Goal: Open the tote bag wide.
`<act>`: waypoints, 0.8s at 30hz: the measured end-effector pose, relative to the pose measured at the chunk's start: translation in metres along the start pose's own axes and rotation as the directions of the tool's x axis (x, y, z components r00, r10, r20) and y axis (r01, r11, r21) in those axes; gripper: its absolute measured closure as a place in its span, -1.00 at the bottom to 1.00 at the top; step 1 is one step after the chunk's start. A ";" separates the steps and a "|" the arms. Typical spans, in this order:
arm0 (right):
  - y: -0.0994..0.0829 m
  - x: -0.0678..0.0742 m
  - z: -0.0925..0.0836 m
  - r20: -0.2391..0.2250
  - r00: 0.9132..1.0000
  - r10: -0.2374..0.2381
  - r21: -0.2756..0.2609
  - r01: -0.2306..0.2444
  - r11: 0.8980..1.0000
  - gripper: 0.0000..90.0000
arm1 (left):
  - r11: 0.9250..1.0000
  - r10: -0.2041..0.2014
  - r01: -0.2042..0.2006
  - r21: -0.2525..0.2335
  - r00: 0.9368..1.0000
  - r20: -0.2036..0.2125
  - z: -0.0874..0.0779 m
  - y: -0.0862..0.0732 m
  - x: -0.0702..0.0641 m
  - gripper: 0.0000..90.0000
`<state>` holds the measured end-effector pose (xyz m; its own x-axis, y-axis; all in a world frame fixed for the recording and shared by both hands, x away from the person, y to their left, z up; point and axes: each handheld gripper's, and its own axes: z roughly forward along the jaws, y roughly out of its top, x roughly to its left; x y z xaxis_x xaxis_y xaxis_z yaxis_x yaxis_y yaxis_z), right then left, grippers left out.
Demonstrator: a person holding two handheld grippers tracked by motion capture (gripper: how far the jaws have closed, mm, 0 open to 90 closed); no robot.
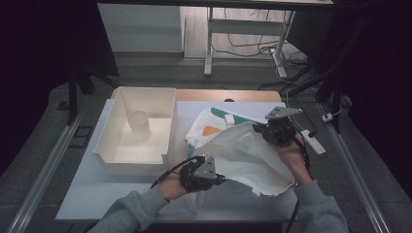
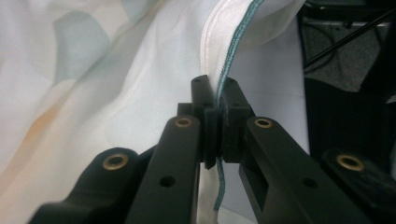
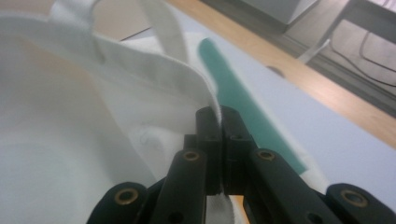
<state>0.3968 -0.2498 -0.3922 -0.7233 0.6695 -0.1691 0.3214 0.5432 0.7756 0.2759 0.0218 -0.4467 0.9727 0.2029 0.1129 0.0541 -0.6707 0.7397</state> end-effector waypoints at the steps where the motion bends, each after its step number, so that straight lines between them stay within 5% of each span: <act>1: 0.003 -0.003 -0.001 0.010 1.000 0.004 -0.002 -0.004 1.000 0.95 | 1.000 0.005 -0.005 -0.010 1.000 0.001 -0.003 0.001 -0.001 0.94; 13: 0.020 -0.031 -0.006 0.073 0.993 0.089 -0.051 -0.086 0.995 0.95 | 0.989 0.091 -0.089 -0.121 0.996 0.013 -0.035 0.021 -0.019 0.94; 24: 0.002 -0.046 0.060 0.075 0.989 0.128 0.110 -0.136 0.985 0.95 | 0.995 0.015 -0.012 -0.097 0.999 0.037 -0.016 0.014 0.000 0.94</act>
<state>0.4677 -0.2493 -0.4188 -0.6282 0.7698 -0.1131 0.4824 0.4994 0.7197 0.2733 0.0235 -0.4258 0.9811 0.1661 0.0995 0.0206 -0.6006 0.7993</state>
